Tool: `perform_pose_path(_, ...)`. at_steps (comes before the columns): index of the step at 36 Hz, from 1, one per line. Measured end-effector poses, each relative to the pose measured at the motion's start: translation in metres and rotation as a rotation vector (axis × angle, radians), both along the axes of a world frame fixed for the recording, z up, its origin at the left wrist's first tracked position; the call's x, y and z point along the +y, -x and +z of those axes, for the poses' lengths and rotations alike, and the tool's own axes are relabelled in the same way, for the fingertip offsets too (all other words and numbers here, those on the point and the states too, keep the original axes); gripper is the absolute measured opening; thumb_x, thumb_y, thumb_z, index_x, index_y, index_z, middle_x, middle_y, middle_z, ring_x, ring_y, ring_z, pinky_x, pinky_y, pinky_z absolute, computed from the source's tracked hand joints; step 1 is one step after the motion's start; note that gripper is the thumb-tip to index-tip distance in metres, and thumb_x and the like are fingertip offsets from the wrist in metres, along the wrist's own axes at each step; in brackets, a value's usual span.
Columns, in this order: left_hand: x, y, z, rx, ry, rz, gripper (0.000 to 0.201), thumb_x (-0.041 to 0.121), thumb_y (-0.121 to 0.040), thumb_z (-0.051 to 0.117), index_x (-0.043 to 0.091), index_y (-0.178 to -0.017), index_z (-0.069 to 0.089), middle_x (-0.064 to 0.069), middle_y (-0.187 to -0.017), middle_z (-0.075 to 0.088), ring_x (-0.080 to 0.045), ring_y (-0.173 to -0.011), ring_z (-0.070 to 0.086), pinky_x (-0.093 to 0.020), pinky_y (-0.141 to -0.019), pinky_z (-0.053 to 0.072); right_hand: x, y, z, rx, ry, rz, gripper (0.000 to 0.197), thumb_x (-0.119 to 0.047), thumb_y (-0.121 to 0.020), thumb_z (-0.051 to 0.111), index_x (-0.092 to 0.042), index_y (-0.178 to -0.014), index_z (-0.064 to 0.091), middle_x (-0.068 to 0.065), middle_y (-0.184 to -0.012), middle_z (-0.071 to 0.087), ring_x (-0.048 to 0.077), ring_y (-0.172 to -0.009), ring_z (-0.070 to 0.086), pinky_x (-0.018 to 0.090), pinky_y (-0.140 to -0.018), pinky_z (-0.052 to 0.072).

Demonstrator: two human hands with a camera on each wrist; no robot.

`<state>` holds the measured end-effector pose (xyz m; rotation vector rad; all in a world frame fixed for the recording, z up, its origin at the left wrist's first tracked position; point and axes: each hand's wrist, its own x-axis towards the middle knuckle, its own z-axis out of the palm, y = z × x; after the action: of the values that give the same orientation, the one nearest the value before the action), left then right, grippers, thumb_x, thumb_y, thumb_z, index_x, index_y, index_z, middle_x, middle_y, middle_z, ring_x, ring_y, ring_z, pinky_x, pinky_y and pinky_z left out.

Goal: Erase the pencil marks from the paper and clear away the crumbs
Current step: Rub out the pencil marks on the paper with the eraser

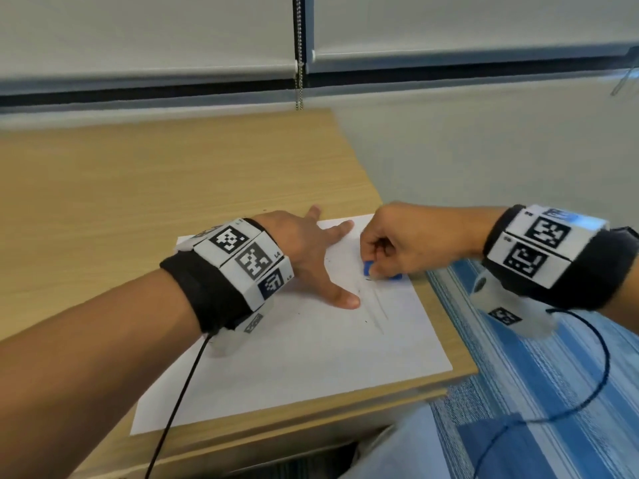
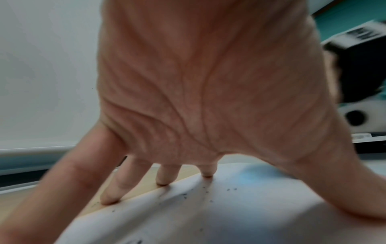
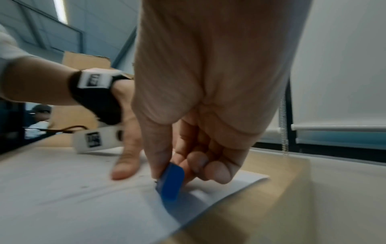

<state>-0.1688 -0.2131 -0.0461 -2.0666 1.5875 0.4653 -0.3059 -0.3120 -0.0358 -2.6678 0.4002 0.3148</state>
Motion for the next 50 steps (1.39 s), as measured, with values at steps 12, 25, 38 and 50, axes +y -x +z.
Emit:
perform_pose_path(12, 0.002, 0.001, 0.001, 0.001, -0.002, -0.001, 0.122, 0.099, -0.05, 0.043, 0.054, -0.141, -0.024, 0.004, -0.16, -0.022, -0.038, -0.135, 0.038, -0.05, -0.101, 0.041, 0.009, -0.014, -0.003, -0.028, 0.021, 0.037, 0.007, -0.016, -0.083, 0.068, -0.01, -0.079, 0.07, -0.01, -0.055, 0.055, -0.001, -0.049, 0.05, 0.009, -0.05, 0.037)
perform_pose_path(25, 0.0, 0.002, 0.003, 0.0, -0.017, 0.007, 0.125, 0.098, -0.049, 0.046, 0.053, -0.143, -0.023, 0.004, -0.16, -0.024, -0.037, -0.135, 0.036, -0.05, -0.102, 0.041, 0.025, 0.002, -0.007, 0.055, 0.001, 0.06, 0.006, -0.013, -0.086, 0.066, -0.014, -0.08, 0.067, -0.011, -0.056, 0.052, -0.003, -0.051, 0.049, 0.009, -0.051, 0.037)
perform_pose_path(38, 0.0, 0.002, 0.001, 0.01, -0.005, 0.011, 0.127, 0.096, -0.049, 0.051, 0.054, -0.142, -0.024, 0.002, -0.159, -0.026, -0.037, -0.141, 0.028, -0.049, -0.107, 0.035, 0.03, 0.011, -0.008, 0.0, 0.036, 0.063, 0.004, -0.015, -0.084, 0.068, -0.012, -0.083, 0.07, -0.008, -0.06, 0.057, 0.001, -0.053, 0.049, 0.009, -0.05, 0.037)
perform_pose_path(50, 0.014, 0.013, 0.001, 0.092, 0.117, -0.181, 0.102, 0.077, -0.072, 0.058, 0.038, -0.152, 0.009, -0.003, -0.163, -0.002, -0.028, -0.132, 0.043, -0.034, -0.09, 0.043, 0.024, 0.009, -0.01, -0.028, 0.03, -0.021, 0.011, -0.019, -0.086, 0.067, -0.025, -0.081, 0.061, -0.006, -0.07, 0.062, 0.003, -0.06, 0.052, 0.007, -0.055, 0.038)
